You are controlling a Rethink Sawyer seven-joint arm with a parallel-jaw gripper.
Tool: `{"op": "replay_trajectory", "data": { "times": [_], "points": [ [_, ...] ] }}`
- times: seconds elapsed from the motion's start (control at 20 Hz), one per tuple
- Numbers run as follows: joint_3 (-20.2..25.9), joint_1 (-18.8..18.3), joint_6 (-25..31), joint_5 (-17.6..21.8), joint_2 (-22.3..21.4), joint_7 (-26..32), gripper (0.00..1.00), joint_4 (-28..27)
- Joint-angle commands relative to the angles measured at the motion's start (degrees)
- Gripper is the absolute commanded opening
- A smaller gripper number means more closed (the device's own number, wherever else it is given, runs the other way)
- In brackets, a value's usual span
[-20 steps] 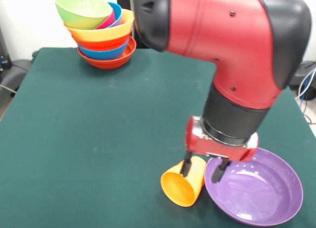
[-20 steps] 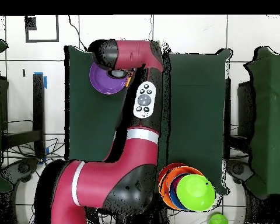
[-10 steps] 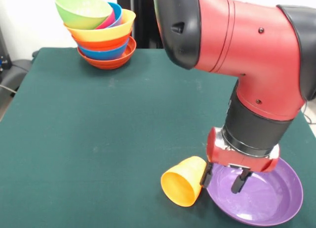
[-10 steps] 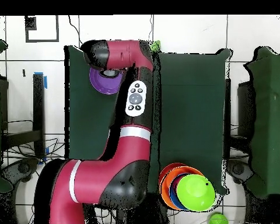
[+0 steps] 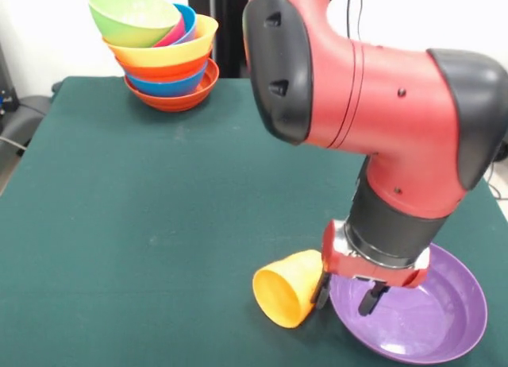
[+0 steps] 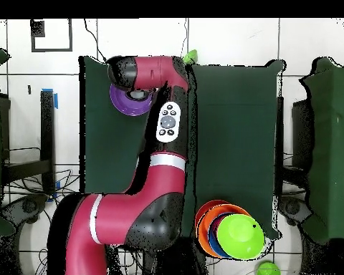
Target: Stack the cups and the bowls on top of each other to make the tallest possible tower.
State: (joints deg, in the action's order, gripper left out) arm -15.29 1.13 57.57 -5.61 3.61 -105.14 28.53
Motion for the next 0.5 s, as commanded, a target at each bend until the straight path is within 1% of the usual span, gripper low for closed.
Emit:
{"op": "replay_trajectory", "data": {
  "times": [0.05, 0.3, 0.35, 0.4, 0.5],
  "points": [
    [3.0, -1.1, 1.6, 2.1, 3.9, 0.1, 1.0, -2.3],
    [3.5, -1.4, -0.1, 1.6, 4.5, -0.5, 1.0, -2.5],
    [4.1, -1.7, 0.1, 0.9, 5.4, -0.7, 1.0, -3.6],
    [4.8, -1.8, -1.0, 0.4, 5.6, -1.4, 1.0, -3.0],
    [6.2, -2.1, -1.3, -0.7, 6.4, -1.6, 1.0, -3.1]
  ]
}}
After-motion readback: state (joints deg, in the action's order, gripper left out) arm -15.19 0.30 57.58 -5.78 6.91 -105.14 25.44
